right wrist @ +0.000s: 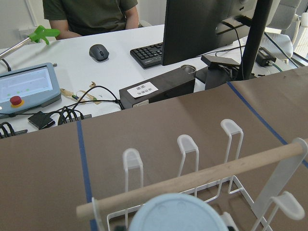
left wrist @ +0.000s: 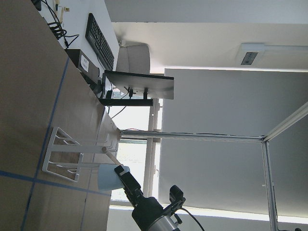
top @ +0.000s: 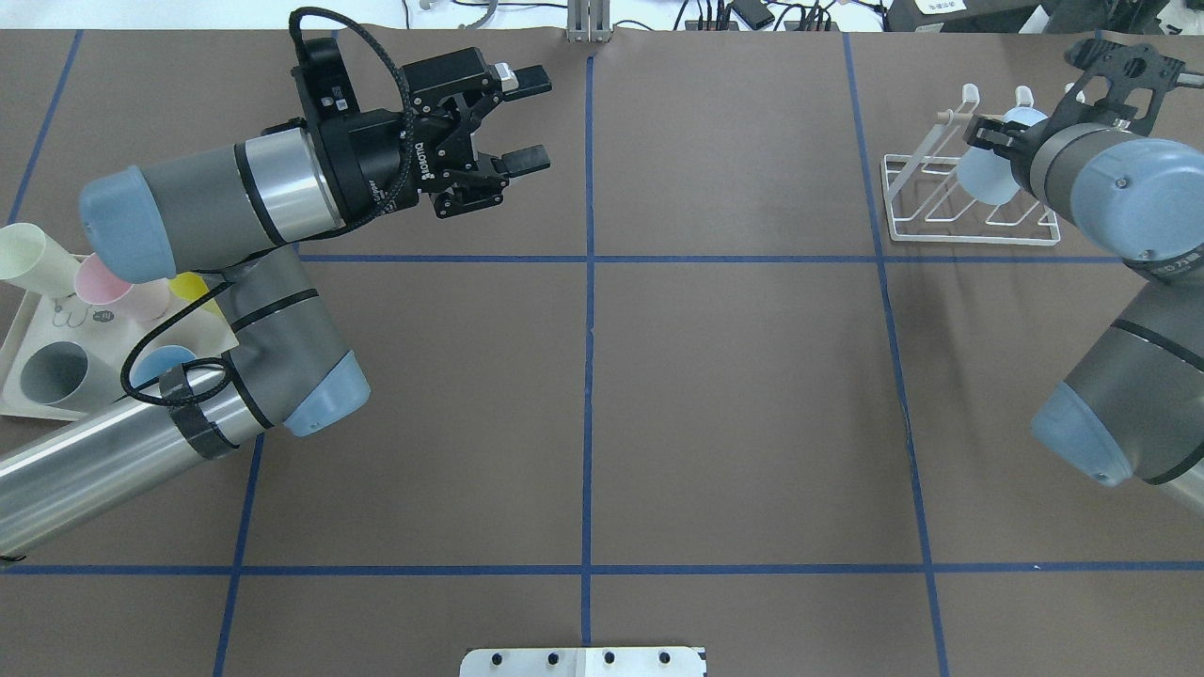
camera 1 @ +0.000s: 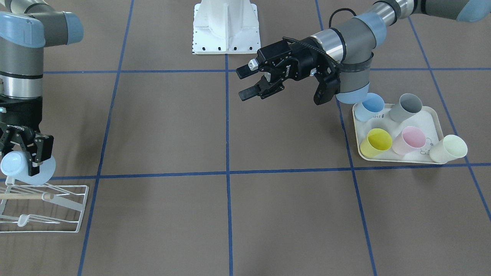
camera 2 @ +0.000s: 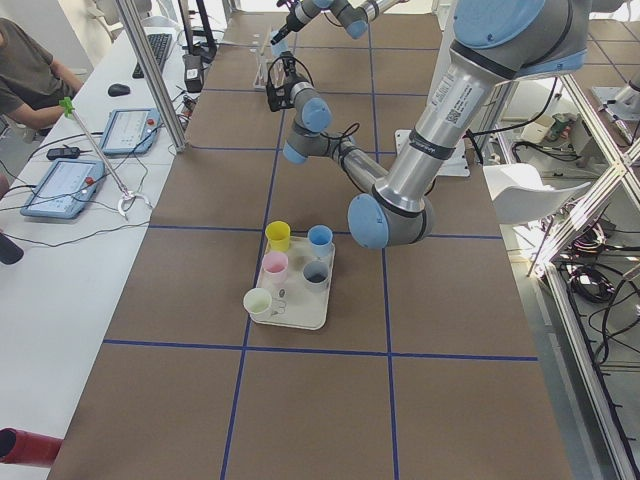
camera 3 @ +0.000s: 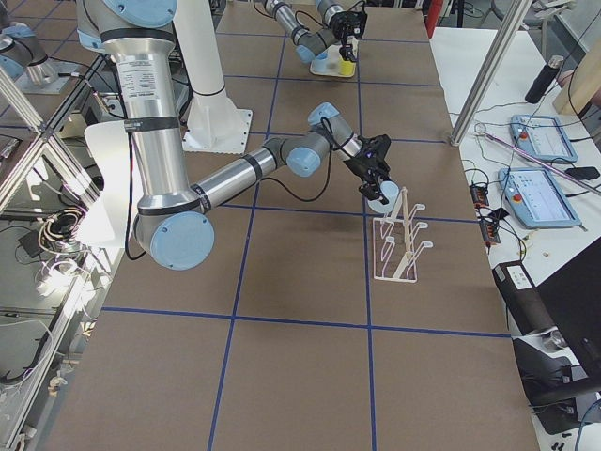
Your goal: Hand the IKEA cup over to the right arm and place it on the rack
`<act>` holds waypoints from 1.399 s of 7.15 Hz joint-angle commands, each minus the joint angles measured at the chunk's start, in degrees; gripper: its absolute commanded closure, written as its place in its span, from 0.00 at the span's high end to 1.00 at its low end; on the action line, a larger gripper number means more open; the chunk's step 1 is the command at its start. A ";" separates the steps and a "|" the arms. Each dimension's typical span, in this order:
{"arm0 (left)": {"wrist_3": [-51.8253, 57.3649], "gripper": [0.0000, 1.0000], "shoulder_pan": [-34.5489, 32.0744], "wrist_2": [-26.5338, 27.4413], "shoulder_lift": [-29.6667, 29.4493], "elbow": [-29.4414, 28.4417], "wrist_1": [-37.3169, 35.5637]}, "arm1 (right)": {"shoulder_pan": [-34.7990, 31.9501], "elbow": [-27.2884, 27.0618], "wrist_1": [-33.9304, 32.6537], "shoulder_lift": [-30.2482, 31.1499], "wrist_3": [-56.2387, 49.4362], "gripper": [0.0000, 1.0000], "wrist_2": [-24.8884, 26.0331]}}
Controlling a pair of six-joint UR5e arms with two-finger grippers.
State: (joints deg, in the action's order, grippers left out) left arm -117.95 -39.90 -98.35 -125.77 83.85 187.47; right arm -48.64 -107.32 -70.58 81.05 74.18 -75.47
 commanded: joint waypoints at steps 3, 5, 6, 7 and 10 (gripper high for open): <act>0.00 0.91 0.00 0.09 0.00 0.00 0.00 | 0.91 1.41 -0.09 -0.02 0.00 0.00 -0.12; 0.00 0.91 0.00 0.00 0.00 0.00 0.00 | 1.44 2.81 0.00 -0.19 0.00 0.25 -0.03; 0.00 0.91 0.00 0.00 -0.08 0.00 0.00 | 1.44 2.91 0.00 -0.19 0.00 0.41 -0.03; 0.00 0.91 0.00 0.09 0.00 0.00 0.00 | 2.05 2.91 0.00 -0.63 0.87 0.99 0.32; 0.00 0.91 -0.35 0.00 0.00 0.00 0.00 | 2.06 2.74 0.00 -2.56 0.97 1.00 0.32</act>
State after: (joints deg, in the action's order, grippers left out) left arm -117.95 -40.01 -98.28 -125.81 83.85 187.47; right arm -46.56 -104.17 -70.58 79.35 75.16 -75.14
